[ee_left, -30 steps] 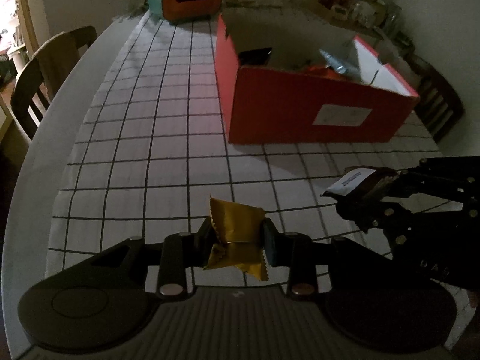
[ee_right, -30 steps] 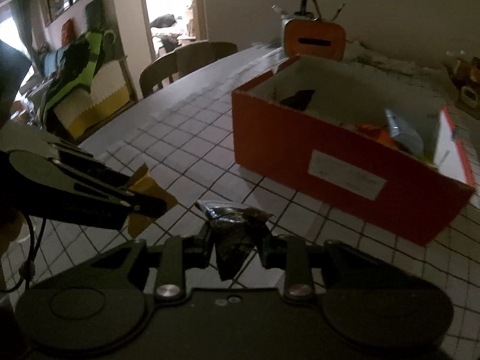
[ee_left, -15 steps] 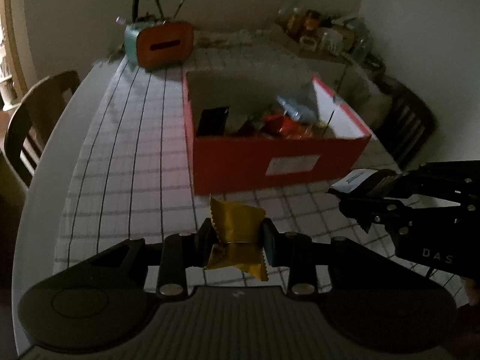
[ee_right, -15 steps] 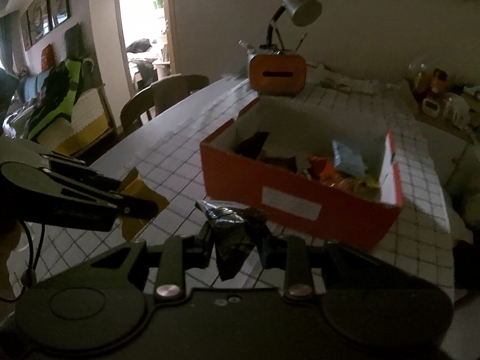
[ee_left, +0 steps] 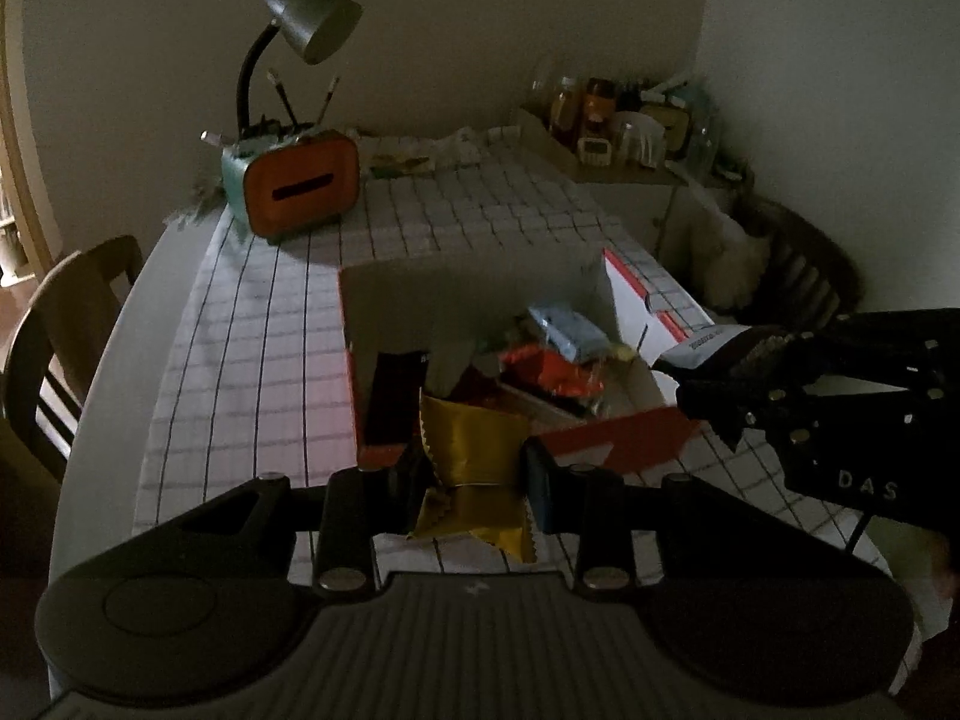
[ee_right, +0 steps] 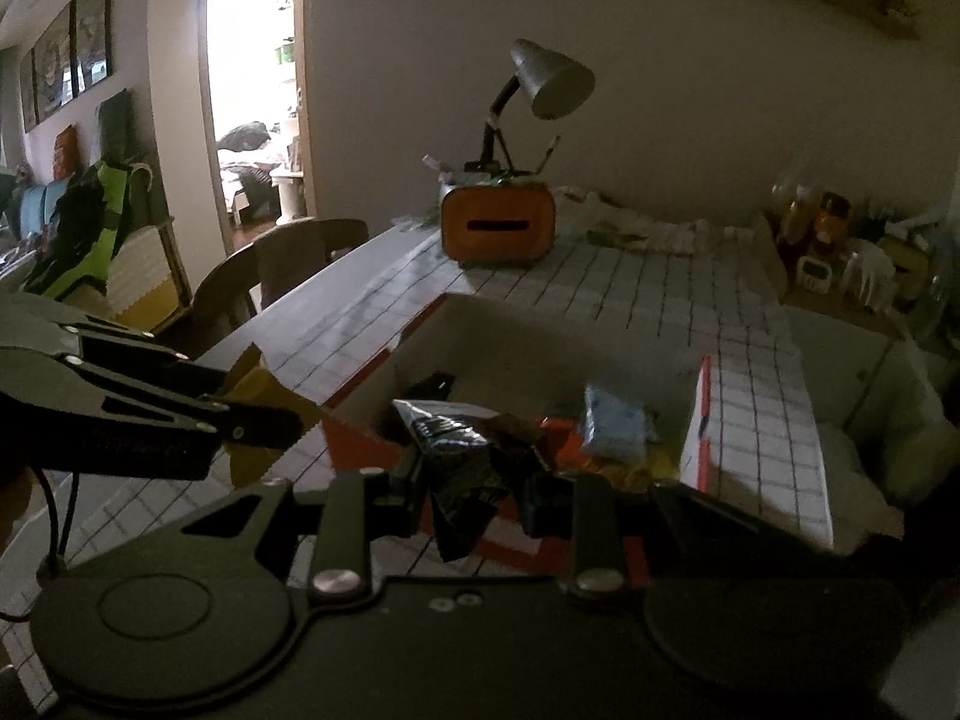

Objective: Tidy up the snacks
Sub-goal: 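Carry the gold wrapper and dark foil bag into the red box with both tools, then open both tools to drop the gold wrapper and foil bag in the box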

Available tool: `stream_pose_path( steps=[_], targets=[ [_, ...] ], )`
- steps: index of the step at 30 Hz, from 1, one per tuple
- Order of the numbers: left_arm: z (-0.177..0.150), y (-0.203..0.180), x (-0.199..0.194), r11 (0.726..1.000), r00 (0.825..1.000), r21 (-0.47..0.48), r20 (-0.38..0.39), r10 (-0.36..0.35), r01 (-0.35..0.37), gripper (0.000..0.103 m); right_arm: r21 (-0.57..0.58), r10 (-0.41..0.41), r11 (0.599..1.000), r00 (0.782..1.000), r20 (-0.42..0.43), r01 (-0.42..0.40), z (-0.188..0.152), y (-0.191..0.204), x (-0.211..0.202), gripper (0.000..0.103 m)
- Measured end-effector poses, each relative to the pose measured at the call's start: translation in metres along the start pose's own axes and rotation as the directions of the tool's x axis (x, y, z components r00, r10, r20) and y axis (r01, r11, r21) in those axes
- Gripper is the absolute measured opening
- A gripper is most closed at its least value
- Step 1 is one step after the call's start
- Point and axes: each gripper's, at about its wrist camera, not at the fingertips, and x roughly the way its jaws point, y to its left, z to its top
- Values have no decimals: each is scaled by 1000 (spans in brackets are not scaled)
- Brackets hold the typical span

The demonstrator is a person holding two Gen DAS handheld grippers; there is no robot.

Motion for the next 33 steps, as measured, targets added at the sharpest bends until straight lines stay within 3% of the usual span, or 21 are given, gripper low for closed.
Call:
stream_pose_path(
  steps=[9, 19, 33],
  targets=[
    [28, -2, 39, 1000, 1000, -8, -23, 19, -19, 33, 1, -34, 999, 999, -29, 34, 18, -31, 31, 28],
    [55, 0, 99, 999, 995, -28, -95, 42, -45, 33, 32, -45, 998, 992, -121, 50, 25, -68, 89, 28],
    [56, 6, 164, 995, 973, -28, -212, 90, -98, 33, 36, -13, 999, 976, -216, 21, 27, -87, 161, 28]
  ],
)
